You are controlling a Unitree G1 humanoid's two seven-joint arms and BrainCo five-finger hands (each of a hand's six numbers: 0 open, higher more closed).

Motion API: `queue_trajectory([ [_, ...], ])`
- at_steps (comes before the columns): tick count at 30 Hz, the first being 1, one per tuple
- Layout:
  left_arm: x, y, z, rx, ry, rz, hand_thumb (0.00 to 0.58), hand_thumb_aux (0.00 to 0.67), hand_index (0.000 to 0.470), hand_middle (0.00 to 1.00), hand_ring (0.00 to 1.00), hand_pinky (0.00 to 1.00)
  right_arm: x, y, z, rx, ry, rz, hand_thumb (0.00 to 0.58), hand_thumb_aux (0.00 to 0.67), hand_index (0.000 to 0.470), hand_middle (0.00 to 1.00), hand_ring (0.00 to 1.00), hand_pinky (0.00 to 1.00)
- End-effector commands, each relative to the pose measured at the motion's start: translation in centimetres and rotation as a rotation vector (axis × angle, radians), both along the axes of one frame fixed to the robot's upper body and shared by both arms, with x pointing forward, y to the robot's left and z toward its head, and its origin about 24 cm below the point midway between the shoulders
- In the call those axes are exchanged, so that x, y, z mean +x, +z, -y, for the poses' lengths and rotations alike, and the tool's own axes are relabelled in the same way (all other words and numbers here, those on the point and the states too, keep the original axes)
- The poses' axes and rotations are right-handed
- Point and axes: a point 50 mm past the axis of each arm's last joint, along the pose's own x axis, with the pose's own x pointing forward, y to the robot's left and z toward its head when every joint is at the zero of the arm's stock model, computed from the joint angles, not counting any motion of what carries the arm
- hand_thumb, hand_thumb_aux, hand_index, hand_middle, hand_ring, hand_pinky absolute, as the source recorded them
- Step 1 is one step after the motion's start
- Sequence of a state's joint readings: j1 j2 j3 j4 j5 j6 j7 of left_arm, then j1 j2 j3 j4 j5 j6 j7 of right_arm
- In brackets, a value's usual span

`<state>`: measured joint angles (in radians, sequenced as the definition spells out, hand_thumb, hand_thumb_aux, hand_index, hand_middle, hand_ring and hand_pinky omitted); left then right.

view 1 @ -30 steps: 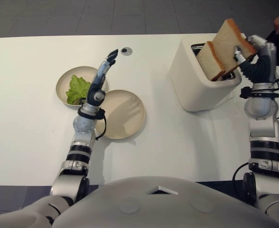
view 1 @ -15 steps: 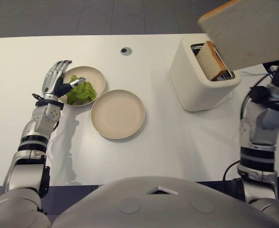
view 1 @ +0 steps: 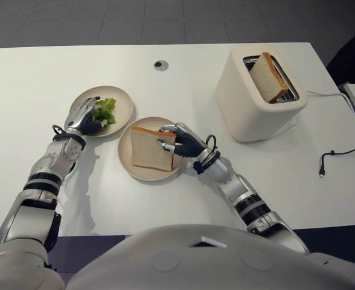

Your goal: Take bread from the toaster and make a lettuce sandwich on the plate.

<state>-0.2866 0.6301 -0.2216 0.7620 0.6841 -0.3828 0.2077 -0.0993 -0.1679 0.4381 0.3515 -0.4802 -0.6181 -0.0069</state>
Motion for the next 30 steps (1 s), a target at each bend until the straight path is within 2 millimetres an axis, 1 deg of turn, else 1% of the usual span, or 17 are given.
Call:
queue_trajectory([
  [1, -0.9, -1.1, 0.1, 0.000, -0.025, -0.056, 0.580, 0.670, 0.470, 0.00, 0.00, 0.00, 0.3, -0.8, 1.5, -0.187, 0.000, 0.029, 0.580, 0.670, 0.470, 1.00, 1.00, 1.00],
  [5, -0.5, -0.2, 1.0, -0.079, -0.066, 0.010, 0.580, 0.670, 0.470, 0.00, 0.00, 0.00, 0.9, -0.1, 3.2, -0.275, -0.046, 0.081, 0.580, 0.670, 0.470, 1.00, 1.00, 1.00],
  [6, -0.5, 0.1, 1.4, -0.116, -0.083, 0.031, 0.580, 0.670, 0.470, 0.00, 0.00, 0.00, 1.0, 0.1, 3.6, -0.299, -0.050, 0.094, 0.571, 0.586, 0.411, 1.00, 1.00, 1.00],
  [7, -0.5, 0.5, 1.8, -0.160, -0.107, 0.055, 0.580, 0.670, 0.470, 0.00, 0.00, 0.00, 1.0, 0.4, 4.0, -0.321, -0.054, 0.112, 0.458, 0.363, 0.254, 0.96, 0.96, 0.96],
  [8, -0.6, 0.9, 2.2, -0.195, -0.127, 0.074, 0.580, 0.670, 0.470, 0.00, 0.00, 0.00, 1.0, 0.7, 4.3, -0.335, -0.063, 0.127, 0.000, 0.000, 0.000, 0.91, 0.91, 0.91],
  [9, -0.6, 1.2, 2.6, -0.229, -0.151, 0.091, 0.580, 0.670, 0.470, 0.00, 0.00, 0.00, 1.1, 1.1, 4.6, -0.345, -0.080, 0.145, 0.000, 0.000, 0.000, 0.84, 0.84, 0.84],
  [10, -0.6, 1.5, 2.9, -0.260, -0.169, 0.107, 0.580, 0.670, 0.470, 0.00, 0.00, 0.00, 1.3, 1.6, 4.9, -0.344, -0.102, 0.171, 0.000, 0.000, 0.000, 0.52, 0.52, 0.52],
  [11, -0.6, 1.9, 3.1, -0.280, -0.178, 0.124, 0.580, 0.670, 0.470, 0.00, 0.00, 0.00, 1.4, 2.0, 5.2, -0.345, -0.122, 0.193, 0.000, 0.000, 0.000, 0.00, 0.00, 0.00],
  [16, -0.9, 3.5, 4.6, -0.404, -0.278, 0.197, 0.580, 0.670, 0.470, 0.00, 0.00, 0.00, 2.0, 3.6, 6.8, -0.341, -0.234, 0.280, 0.000, 0.000, 0.000, 0.00, 0.00, 0.00],
  [20, -1.9, 3.8, 6.1, -0.470, -0.397, 0.184, 0.580, 0.670, 0.470, 0.00, 0.00, 0.00, 2.7, 5.2, 8.4, -0.265, -0.393, 0.366, 0.000, 0.000, 0.000, 0.00, 0.00, 0.00],
  [23, -2.8, 3.4, 7.4, -0.471, -0.501, 0.132, 0.580, 0.670, 0.470, 0.00, 0.00, 0.00, 2.7, 6.2, 9.1, -0.194, -0.454, 0.406, 0.000, 0.000, 0.000, 0.00, 0.00, 0.00],
  [27, -4.8, 1.6, 9.4, -0.439, -0.667, -0.031, 0.580, 0.670, 0.470, 0.00, 0.00, 0.00, 2.7, 6.6, 9.4, -0.143, -0.469, 0.422, 0.000, 0.000, 0.000, 0.00, 0.00, 0.00],
  [30, -5.9, 0.4, 10.3, -0.412, -0.739, -0.139, 0.580, 0.670, 0.470, 0.00, 0.00, 0.00, 2.7, 6.7, 9.3, -0.132, -0.462, 0.428, 0.000, 0.000, 0.000, 0.00, 0.00, 0.00],
])
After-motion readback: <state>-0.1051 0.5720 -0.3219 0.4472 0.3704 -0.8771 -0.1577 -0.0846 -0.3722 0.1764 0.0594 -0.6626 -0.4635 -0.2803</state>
